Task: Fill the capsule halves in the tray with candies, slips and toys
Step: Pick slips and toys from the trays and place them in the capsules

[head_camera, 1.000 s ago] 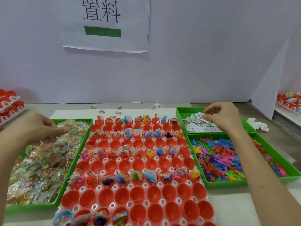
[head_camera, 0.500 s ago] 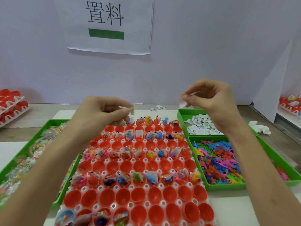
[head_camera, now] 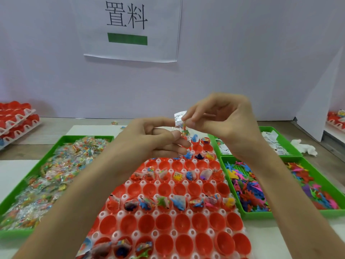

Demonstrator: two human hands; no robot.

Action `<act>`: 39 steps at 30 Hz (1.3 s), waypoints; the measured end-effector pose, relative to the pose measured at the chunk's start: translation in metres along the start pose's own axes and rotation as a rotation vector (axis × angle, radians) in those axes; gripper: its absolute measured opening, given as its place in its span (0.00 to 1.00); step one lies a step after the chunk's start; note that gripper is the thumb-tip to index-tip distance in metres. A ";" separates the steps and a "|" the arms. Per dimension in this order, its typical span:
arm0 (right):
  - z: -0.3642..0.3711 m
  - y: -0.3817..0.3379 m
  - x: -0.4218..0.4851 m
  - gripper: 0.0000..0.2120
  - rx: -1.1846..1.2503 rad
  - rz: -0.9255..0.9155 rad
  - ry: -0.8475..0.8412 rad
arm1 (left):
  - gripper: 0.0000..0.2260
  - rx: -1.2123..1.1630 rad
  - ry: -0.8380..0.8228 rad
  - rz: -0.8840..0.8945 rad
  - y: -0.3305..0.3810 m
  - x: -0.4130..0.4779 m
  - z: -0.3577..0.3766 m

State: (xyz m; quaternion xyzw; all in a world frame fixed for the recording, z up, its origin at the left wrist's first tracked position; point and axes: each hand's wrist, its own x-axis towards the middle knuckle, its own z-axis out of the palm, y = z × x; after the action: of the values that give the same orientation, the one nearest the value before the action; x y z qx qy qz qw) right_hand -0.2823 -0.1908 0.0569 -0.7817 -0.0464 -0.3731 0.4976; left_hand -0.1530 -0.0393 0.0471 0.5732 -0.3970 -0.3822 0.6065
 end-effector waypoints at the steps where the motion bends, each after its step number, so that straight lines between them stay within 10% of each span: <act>1: 0.000 0.000 0.000 0.10 -0.018 0.000 -0.013 | 0.14 -0.002 -0.014 -0.002 0.000 0.000 0.000; 13: -0.008 -0.003 0.000 0.08 -0.013 -0.014 -0.104 | 0.12 -0.261 -0.096 -0.016 0.006 -0.001 -0.006; 39: -0.001 -0.022 -0.004 0.07 -0.299 0.203 -0.084 | 0.12 0.709 0.201 0.449 0.012 -0.010 0.005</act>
State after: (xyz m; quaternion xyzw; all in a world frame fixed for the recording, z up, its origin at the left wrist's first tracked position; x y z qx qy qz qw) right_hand -0.2951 -0.1790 0.0713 -0.8626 0.0682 -0.2905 0.4085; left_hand -0.1613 -0.0312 0.0587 0.6800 -0.5575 -0.0232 0.4756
